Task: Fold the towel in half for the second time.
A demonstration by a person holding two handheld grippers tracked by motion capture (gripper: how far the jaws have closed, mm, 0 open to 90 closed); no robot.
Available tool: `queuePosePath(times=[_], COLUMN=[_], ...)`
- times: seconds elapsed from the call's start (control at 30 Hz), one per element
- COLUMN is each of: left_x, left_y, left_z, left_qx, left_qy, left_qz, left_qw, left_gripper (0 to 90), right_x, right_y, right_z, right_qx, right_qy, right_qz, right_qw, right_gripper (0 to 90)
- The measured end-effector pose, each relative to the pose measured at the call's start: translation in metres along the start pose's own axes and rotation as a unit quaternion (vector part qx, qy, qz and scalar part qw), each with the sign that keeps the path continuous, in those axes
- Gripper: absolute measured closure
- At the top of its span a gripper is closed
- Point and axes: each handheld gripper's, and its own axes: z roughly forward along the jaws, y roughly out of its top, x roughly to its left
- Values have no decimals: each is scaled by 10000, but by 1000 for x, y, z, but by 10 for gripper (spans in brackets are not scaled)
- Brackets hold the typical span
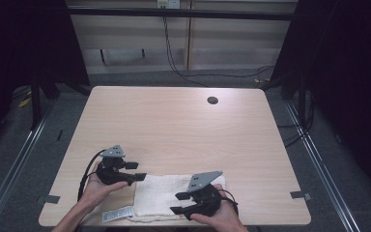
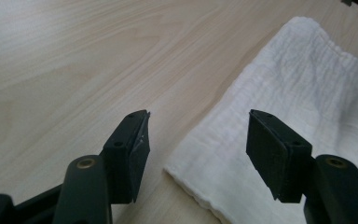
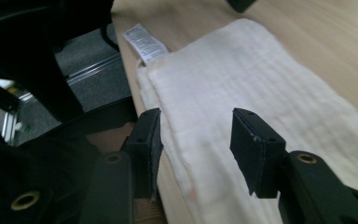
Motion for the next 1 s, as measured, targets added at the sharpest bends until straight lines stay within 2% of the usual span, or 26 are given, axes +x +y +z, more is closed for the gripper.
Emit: queuePosePath(times=[0.03,0.07,0.1,0.27,0.33,0.47,0.57,0.63,0.67,0.77,0.8,0.87,0.97,1.0], left_x=[1,3,3,3,2,4,5,6,6,5,5,4,2,2], left_y=[-1,-4,-4,-5,-5,-5,-3,-3,-4,-4,-4,-4,-4,-4], left_z=[0,1,1,2,1,1,1,2,2,5,5,6,6,5], left_qx=[37,90,90,99,91,67,68,21,41,99,103,75,71,65], left_qy=[83,29,29,51,108,146,229,128,148,154,127,51,46,36], left_qz=[44,1,1,57,106,103,211,116,144,202,182,108,151,146], left_qw=[9999,10000,10000,9999,9998,9998,9995,9998,9998,9996,9997,9999,9998,9999], left_gripper=[390,390,390,383,411,389,373,369,368,365,364,352,348,348], right_x=[3,7,7,15,17,24,25,25,25,24,23,23,25,25], right_y=[3,8,8,20,25,32,35,36,37,41,41,42,44,44], right_z=[4,13,13,35,42,52,59,62,64,70,73,78,86,91], right_qx=[36,86,86,197,212,257,256,276,279,285,280,309,355,399], right_qy=[71,203,203,439,403,482,569,661,623,703,633,679,720,690], right_qz=[-34,-95,-95,-193,-194,-251,-278,-225,-263,-244,-270,-264,-236,-298], right_qw=[10000,9997,9997,9987,9988,9982,9977,9972,9973,9968,9972,9969,9965,9964], right_gripper=[540,540,540,513,510,531,553,571,575,591,596,604,609,608])
